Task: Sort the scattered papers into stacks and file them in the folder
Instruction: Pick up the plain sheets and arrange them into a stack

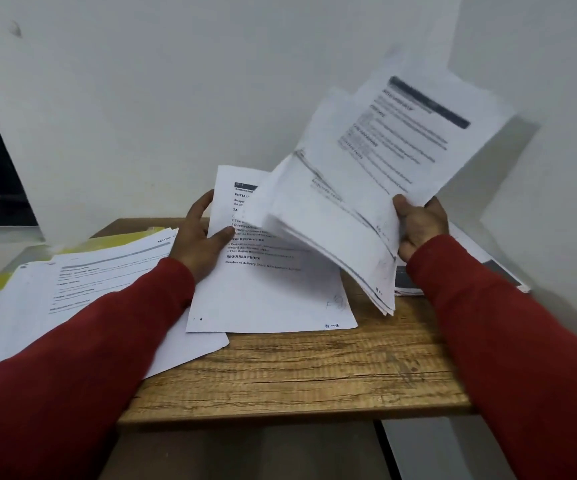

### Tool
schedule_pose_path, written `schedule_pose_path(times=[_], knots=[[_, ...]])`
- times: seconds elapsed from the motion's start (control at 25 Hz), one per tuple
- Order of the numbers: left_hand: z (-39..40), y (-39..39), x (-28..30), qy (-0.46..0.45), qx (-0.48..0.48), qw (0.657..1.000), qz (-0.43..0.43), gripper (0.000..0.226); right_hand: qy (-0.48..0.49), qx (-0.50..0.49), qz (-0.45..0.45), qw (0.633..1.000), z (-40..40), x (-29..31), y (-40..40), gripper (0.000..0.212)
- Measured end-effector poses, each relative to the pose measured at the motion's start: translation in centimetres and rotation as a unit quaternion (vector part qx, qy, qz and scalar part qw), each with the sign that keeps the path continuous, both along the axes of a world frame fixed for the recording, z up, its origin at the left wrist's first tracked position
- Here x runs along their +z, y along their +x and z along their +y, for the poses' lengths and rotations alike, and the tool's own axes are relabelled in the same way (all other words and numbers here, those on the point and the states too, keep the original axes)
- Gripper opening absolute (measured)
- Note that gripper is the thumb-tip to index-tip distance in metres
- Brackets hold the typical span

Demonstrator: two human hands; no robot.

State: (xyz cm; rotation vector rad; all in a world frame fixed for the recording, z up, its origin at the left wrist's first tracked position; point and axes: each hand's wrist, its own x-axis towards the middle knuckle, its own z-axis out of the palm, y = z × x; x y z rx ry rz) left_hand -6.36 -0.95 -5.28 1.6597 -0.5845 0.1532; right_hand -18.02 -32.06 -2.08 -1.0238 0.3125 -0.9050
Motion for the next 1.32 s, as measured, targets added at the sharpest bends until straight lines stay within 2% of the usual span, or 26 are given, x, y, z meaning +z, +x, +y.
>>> schedule_pose_path(times=[0.08,0.16,0.2,0.28,0.32,0.44,0.52,0.56,0.64,0.68,0.76,0.92,1.0,1.04,1.08,1.12,1.2,1.32], knots=[[-0.2,-0.1,0.4,-0.019,-0.022,0.999,0.026,0.062,-0.049,0.031,0.039,0.998,1.4,-0.3,0.3,0.036],[-0.6,0.1,1.1,-0.02,-0.032,0.997,0.064,0.033,-0.107,0.077,0.095,0.987,3.1,-1.2,0.8,0.036],[-0.6,0.3,1.4,-0.022,-0.042,0.995,0.088,0.029,-0.135,0.095,0.118,0.979,4.0,-1.7,1.1,0.037],[-0.6,0.4,1.5,-0.066,-0.09,0.979,0.173,0.052,-0.18,0.118,0.145,0.966,5.6,-2.4,1.3,0.039],[-0.6,0.1,1.4,-0.073,-0.106,0.973,0.194,0.052,-0.193,0.126,0.149,0.962,6.0,-2.6,1.5,0.04],[-0.9,-1.5,2.0,-0.058,-0.188,0.965,0.174,0.024,-0.221,0.13,0.151,0.955,6.0,-2.7,1.4,0.045],[-0.5,-1.0,2.1,-0.063,-0.18,0.963,0.192,0.015,-0.227,0.12,0.155,0.954,5.8,-2.7,1.3,0.051],[-0.3,-0.4,2.0,-0.068,-0.176,0.957,0.221,0.016,-0.219,0.121,0.151,0.956,5.8,-2.7,1.2,0.055],[-0.1,-1.1,1.9,-0.067,-0.2,0.936,0.282,0.031,-0.184,0.14,0.137,0.963,5.9,-2.8,1.2,0.063],[-0.2,-1.1,1.8,-0.071,-0.206,0.933,0.285,0.037,-0.166,0.151,0.136,0.965,5.9,-2.9,1.3,0.068],[-0.3,-1.2,2.0,-0.091,-0.198,0.945,0.244,0.044,-0.146,0.177,0.156,0.961,5.6,-2.7,1.2,0.071],[-0.2,-1.4,3.1,-0.139,-0.186,0.955,0.182,0.041,-0.205,0.262,0.162,0.929,6.2,-1.6,0.0,0.038],[-0.4,-1.8,4.0,-0.108,-0.178,0.964,0.168,0.049,-0.254,0.235,0.134,0.929,6.4,-1.1,-0.2,0.039],[-0.3,-2.0,4.5,-0.076,-0.153,0.975,0.141,0.063,-0.264,0.21,0.117,0.934,6.5,-0.7,-0.3,0.043],[-0.2,-2.1,5.2,-0.043,-0.113,0.988,0.093,0.076,-0.267,0.186,0.096,0.941,6.7,-0.1,-0.5,0.047],[-0.1,-2.3,6.0,-0.018,-0.065,0.997,0.034,0.079,-0.264,0.169,0.072,0.947,6.9,0.7,-0.6,0.049],[-0.2,-2.8,7.5,-0.013,0.019,0.997,-0.071,0.065,-0.275,0.132,0.027,0.952,7.3,2.8,-1.1,0.048],[-0.7,-4.7,9.8,-0.075,0.055,0.986,-0.136,0.046,-0.327,0.088,-0.012,0.941,7.7,5.6,-1.8,0.044]])
